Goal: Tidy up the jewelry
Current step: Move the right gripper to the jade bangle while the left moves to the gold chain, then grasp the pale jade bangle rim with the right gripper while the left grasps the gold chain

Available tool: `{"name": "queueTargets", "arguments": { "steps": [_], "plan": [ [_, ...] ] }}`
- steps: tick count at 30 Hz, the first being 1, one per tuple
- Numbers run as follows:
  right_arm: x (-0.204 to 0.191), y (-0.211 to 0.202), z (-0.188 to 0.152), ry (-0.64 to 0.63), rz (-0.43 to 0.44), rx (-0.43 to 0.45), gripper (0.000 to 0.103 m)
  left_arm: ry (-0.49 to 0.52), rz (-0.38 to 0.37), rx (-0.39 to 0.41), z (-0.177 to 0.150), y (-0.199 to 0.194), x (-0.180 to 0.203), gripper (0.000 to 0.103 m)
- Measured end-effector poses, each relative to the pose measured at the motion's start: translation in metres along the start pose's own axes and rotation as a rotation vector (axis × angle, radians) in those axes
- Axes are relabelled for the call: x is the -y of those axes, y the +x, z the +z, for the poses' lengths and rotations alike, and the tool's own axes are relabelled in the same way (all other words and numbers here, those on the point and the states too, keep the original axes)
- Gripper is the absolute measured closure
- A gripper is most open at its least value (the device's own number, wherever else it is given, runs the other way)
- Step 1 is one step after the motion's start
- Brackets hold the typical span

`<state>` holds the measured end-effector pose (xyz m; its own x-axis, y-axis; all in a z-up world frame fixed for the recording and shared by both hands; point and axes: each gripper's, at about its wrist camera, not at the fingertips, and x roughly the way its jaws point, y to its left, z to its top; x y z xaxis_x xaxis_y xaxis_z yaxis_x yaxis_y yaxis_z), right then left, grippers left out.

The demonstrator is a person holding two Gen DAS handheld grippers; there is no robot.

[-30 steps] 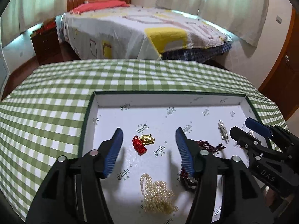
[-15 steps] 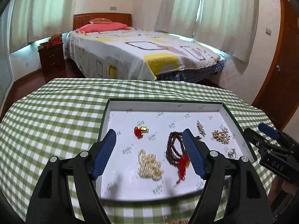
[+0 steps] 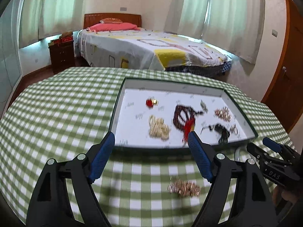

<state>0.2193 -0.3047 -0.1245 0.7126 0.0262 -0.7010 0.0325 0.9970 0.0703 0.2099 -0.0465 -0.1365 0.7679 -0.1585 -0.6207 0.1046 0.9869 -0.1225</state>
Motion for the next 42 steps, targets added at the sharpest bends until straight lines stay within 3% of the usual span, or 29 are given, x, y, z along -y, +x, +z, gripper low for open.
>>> {"name": "queueTargets", "arguments": {
  "steps": [9, 22, 33, 37, 42],
  "plan": [
    [0.001, 0.012, -0.012, -0.002, -0.015, -0.078, 0.030, 0.010, 0.012, -0.046, -0.023, 0.002, 0.001, 0.025],
    [0.000, 0.027, -0.017, -0.005, -0.009, -0.170, 0.027, 0.004, 0.018, -0.079, -0.030, 0.011, -0.001, 0.025],
    [-0.008, 0.028, -0.017, -0.039, -0.021, -0.178, 0.027, 0.004, 0.019, -0.092, -0.033, 0.015, 0.000, 0.025],
    [-0.008, 0.026, -0.017, -0.041, -0.022, -0.171, 0.034, 0.003, 0.019, -0.094, -0.033, 0.016, -0.001, 0.025],
    [-0.008, 0.026, -0.017, -0.041, -0.022, -0.170, 0.034, -0.003, 0.020, -0.103, -0.035, 0.017, -0.003, 0.025]
  ]
}}
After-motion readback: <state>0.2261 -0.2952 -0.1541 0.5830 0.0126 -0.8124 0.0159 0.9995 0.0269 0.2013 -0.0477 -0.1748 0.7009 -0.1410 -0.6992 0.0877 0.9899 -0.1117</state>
